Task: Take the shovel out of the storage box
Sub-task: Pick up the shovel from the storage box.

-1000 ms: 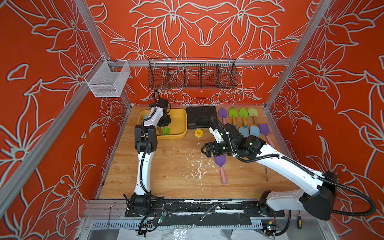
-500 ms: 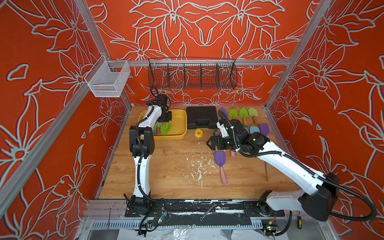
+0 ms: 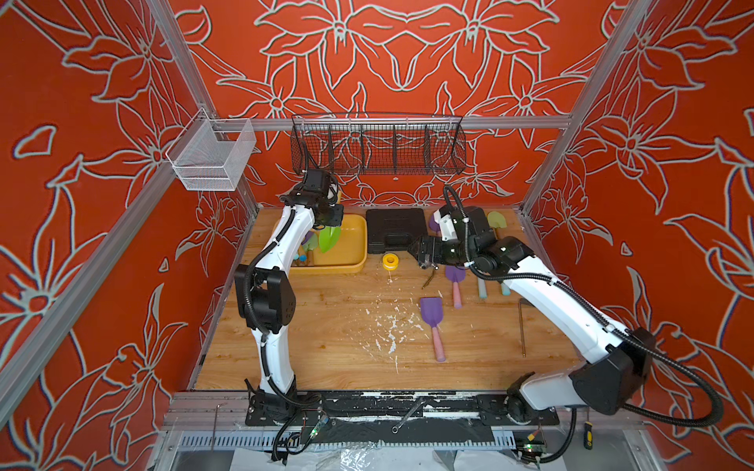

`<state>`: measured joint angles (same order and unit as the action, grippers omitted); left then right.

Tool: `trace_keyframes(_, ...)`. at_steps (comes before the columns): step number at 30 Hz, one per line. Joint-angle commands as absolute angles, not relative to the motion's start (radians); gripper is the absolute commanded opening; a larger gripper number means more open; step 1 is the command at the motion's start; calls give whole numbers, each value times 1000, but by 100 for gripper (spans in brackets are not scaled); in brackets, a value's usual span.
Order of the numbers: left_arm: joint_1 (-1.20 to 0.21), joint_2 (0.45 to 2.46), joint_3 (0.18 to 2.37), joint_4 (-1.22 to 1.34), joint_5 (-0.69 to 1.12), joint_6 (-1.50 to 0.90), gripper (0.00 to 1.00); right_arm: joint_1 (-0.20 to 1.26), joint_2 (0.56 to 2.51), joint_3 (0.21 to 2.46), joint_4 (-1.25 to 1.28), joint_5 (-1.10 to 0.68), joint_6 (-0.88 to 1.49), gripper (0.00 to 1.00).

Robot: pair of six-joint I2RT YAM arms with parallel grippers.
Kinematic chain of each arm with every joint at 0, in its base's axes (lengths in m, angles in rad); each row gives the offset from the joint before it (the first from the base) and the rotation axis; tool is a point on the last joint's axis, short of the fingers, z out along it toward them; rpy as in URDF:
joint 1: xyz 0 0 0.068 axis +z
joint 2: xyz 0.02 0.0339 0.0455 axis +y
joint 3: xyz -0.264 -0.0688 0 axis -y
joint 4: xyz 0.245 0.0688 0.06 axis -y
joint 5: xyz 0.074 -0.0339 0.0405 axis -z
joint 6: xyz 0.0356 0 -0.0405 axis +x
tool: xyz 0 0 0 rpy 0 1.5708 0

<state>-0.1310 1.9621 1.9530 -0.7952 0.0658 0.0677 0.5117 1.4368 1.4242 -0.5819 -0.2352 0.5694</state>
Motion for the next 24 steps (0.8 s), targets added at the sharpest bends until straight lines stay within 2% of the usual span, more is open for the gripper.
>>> trace_keyframes(1, -172, 1872, 1918, -753, 174, 138, 5, 464, 1483, 1493, -487, -328, 623, 97)
trace_keyframes(6, -246, 1818, 1898, -781, 241, 166, 5, 431, 1561, 1540, -362, -425, 659, 93)
trace_keyframes(12, -357, 1769, 1882, -816, 245, 182, 5, 433, 1680, 1595, -212, -580, 752, 80)
trace_keyframes(16, -398, 1753, 1862, -814, 228, 169, 5, 442, 1683, 1545, -86, -606, 811, 77)
trace_keyframes(24, -450, 1757, 1855, -825, 215, 175, 5, 446, 1700, 1499, -31, -582, 843, 74)
